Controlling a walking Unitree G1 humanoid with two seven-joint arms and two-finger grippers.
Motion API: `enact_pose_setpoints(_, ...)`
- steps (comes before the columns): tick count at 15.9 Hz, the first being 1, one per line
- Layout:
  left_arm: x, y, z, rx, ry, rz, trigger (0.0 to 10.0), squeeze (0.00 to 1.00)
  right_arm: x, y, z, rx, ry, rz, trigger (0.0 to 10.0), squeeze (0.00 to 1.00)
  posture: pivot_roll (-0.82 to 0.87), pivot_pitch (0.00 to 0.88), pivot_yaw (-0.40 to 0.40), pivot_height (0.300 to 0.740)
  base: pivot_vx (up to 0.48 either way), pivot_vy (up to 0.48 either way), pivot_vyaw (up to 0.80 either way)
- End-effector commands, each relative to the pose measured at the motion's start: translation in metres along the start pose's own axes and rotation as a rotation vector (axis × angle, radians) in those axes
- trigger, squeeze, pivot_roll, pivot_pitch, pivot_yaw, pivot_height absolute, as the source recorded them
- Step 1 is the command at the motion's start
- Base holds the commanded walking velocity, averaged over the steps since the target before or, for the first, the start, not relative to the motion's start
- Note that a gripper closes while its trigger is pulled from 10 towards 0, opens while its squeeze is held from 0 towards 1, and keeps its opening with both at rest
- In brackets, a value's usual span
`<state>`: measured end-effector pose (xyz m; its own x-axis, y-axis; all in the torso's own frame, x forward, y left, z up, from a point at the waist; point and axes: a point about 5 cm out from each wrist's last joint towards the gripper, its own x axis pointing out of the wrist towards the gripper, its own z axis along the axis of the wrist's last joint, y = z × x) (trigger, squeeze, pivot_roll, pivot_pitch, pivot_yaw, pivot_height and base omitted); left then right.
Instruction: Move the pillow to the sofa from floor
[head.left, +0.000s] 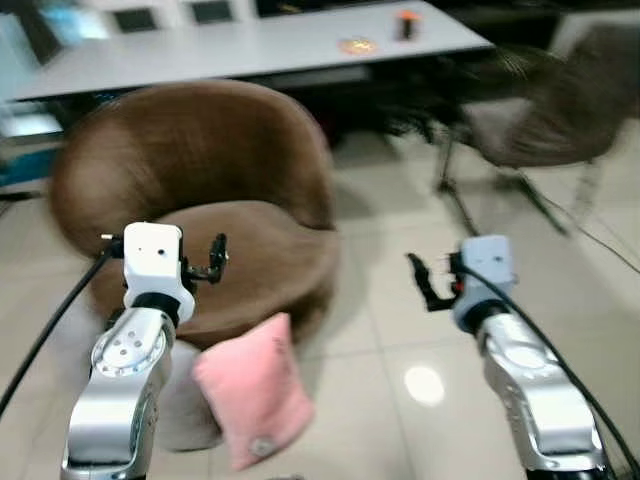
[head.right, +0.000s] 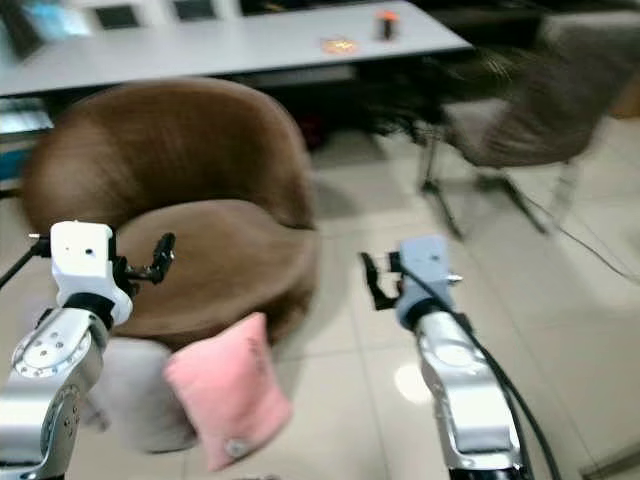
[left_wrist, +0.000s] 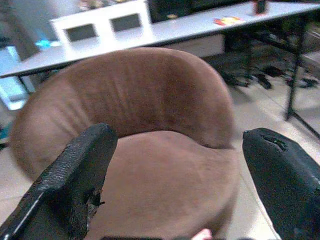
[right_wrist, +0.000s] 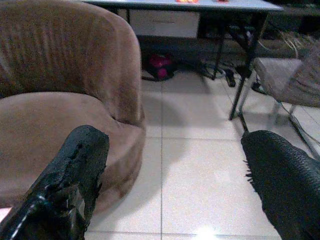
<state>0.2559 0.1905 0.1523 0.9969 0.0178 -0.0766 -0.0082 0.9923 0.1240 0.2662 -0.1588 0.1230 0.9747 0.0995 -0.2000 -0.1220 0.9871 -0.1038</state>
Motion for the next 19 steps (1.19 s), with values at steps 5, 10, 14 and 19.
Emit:
enact_pose_setpoints(5, -0.0008, 0.0037, -0.0006, 0.008, 0.006, -0.007, 10.0, 0.00, 0.0005, 0.0070, 0.0020, 0.000, -0.005, 0.017, 10.0, 0.00, -0.08, 0.000, 0.058, 0.740, 0.268, 0.000, 0.45)
enact_pose_setpoints(10, -0.0013, 0.0051, -0.0019, 0.000, 0.010, -0.005, 10.0, 0.00, 0.0007, 0.0050, 0.0010, 0.010, -0.002, -0.004, 10.0, 0.00, -0.08, 0.000, 0.059, 0.740, 0.302, 0.000, 0.00)
enact_pose_setpoints(14, -0.0019, 0.0050, -0.0024, 0.002, 0.011, -0.008, 10.0, 0.00, 0.0004, 0.0055, 0.0005, 0.007, 0.000, -0.003, 10.0, 0.00, -0.08, 0.000, 0.059, 0.740, 0.306, 0.000, 0.00)
enact_pose_setpoints(19, -0.0026, 0.0032, -0.0019, 0.001, 0.008, -0.007, 10.0, 0.00, 0.0020, 0.0069, 0.0015, -0.020, -0.003, 0.015, 10.0, 0.00, -0.08, 0.000, 0.058, 0.740, 0.304, 0.000, 0.00)
